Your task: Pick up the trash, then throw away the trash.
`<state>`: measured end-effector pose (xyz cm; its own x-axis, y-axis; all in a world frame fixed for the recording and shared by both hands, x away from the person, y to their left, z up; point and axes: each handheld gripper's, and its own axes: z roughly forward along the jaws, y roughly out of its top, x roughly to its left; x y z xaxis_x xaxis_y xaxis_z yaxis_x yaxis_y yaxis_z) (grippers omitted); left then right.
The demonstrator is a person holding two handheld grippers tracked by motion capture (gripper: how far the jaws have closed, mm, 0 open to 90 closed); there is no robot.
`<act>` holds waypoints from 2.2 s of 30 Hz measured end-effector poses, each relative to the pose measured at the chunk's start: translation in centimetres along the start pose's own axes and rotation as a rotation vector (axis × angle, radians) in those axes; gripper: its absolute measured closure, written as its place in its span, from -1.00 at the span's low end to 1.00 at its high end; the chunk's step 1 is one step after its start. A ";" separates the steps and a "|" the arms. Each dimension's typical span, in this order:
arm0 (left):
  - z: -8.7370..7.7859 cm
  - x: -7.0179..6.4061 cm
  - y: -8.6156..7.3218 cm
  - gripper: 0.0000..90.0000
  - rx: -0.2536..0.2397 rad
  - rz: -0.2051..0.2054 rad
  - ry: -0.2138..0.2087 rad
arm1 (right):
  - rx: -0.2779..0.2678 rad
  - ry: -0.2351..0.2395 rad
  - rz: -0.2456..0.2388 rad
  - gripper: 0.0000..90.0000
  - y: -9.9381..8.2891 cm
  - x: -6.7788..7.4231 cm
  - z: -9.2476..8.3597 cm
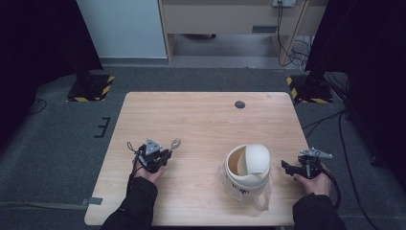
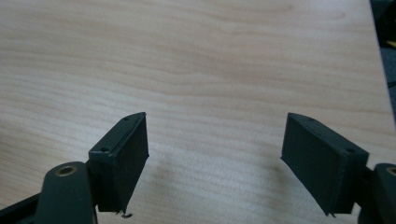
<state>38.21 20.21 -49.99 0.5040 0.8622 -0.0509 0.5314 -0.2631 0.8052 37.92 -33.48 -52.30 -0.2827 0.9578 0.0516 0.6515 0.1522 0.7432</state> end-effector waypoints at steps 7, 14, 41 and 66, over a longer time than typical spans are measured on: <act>-3.1 0.0 1.7 0.77 -0.182 0.009 -0.015 | -0.084 0.003 0.038 -0.44 1.1 -0.1 -1.2; -6.0 -0.9 3.5 0.77 -0.330 0.067 -0.016 | -0.221 0.015 0.047 -0.42 3.2 0.3 -3.2; -10.4 -6.8 7.3 0.77 -0.542 0.197 -0.157 | -0.549 0.239 -0.024 -0.42 10.5 7.4 -11.9; -9.9 -13.0 9.6 0.77 -0.601 0.297 -0.272 | -0.595 0.546 -0.003 -0.32 12.1 14.9 -14.2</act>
<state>30.05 10.75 -35.71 0.7624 0.6321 0.1384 -0.0810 -0.1190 0.9896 31.62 -20.87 -33.03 -0.6880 0.6799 0.2538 0.2100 -0.1482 0.9664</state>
